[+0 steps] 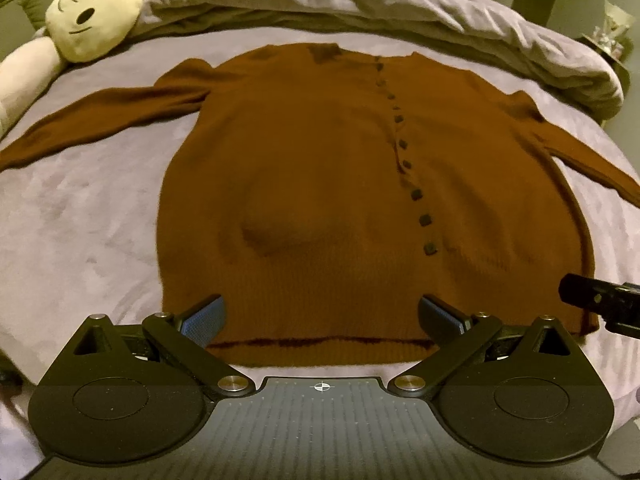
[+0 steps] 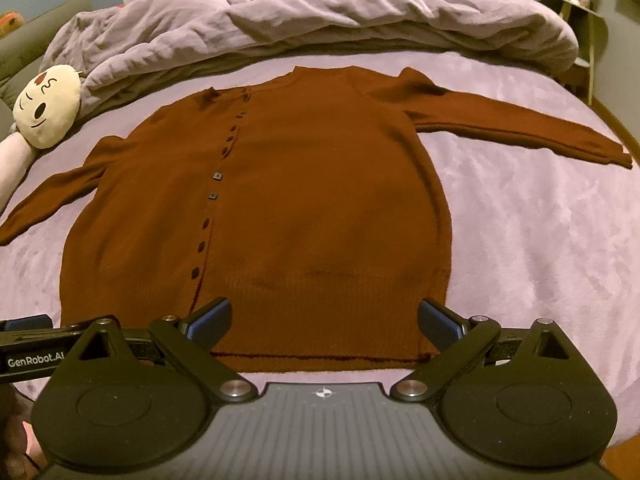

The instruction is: Fold small clothes

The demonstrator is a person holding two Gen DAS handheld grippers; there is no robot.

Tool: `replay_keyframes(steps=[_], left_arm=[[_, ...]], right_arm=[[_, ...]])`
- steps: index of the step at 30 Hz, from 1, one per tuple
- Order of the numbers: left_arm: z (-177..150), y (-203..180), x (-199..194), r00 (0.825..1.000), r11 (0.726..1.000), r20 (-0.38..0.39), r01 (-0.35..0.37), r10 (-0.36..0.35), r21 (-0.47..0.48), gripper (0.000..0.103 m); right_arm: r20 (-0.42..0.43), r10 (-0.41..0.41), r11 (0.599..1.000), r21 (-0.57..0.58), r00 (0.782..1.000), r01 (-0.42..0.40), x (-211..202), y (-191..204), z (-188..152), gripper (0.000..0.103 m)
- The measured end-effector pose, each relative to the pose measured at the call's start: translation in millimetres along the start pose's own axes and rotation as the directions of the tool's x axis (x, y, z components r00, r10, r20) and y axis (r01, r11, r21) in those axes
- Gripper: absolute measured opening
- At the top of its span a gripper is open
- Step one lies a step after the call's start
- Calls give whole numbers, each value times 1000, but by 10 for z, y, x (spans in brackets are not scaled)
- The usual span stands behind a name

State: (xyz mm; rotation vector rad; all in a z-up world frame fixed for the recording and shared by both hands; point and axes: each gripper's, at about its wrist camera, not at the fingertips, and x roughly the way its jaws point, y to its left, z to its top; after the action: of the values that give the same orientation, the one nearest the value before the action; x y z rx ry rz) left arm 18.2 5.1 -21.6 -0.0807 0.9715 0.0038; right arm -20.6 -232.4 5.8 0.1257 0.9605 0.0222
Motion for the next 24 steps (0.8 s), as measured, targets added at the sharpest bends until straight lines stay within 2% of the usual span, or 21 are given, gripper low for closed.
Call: replay_keyframes(steps=[5, 7, 11, 13, 14, 16, 18, 20, 22, 24], left_arm=[[26, -24, 141, 999, 1000, -35, -1, 1, -5, 103], [35, -53, 187, 999, 1000, -46, -9, 9, 6, 103], [76, -88, 268, 998, 999, -56, -34, 35, 16, 103], [124, -107, 311, 997, 998, -62, -49, 51, 25, 103], [163, -116, 337, 996, 997, -66, -64, 66, 31, 103], [252, -130, 393, 994, 995, -67, -89, 92, 44, 103], [357, -161, 443, 992, 992, -54, -113, 115, 50, 103], [466, -183, 493, 991, 990, -47, -126, 129, 56, 103], [582, -227, 540, 990, 989, -22, -136, 137, 62, 103], [692, -265, 603, 987, 985, 2, -161, 161, 69, 103]], right_arm=[[41, 43, 998, 40, 998, -44, 64, -90, -26, 99], [82, 106, 992, 61, 991, -111, 96, -178, -59, 99], [21, 213, 959, 186, 977, -213, 296, -458, -61, 99], [4, 194, 948, 257, 981, -188, 382, -677, -5, 99], [32, 163, 946, 278, 986, -165, 383, -798, 39, 99], [162, 84, 927, 348, 983, -136, 298, -1186, 177, 99], [270, 17, 891, 432, 963, -137, 229, -1614, 323, 99], [348, -73, 821, 553, 935, -141, 230, -2177, 473, 97], [388, -144, 713, 678, 910, -176, 289, -2767, 568, 83], [390, -193, 609, 767, 901, -201, 395, -3277, 626, 70]])
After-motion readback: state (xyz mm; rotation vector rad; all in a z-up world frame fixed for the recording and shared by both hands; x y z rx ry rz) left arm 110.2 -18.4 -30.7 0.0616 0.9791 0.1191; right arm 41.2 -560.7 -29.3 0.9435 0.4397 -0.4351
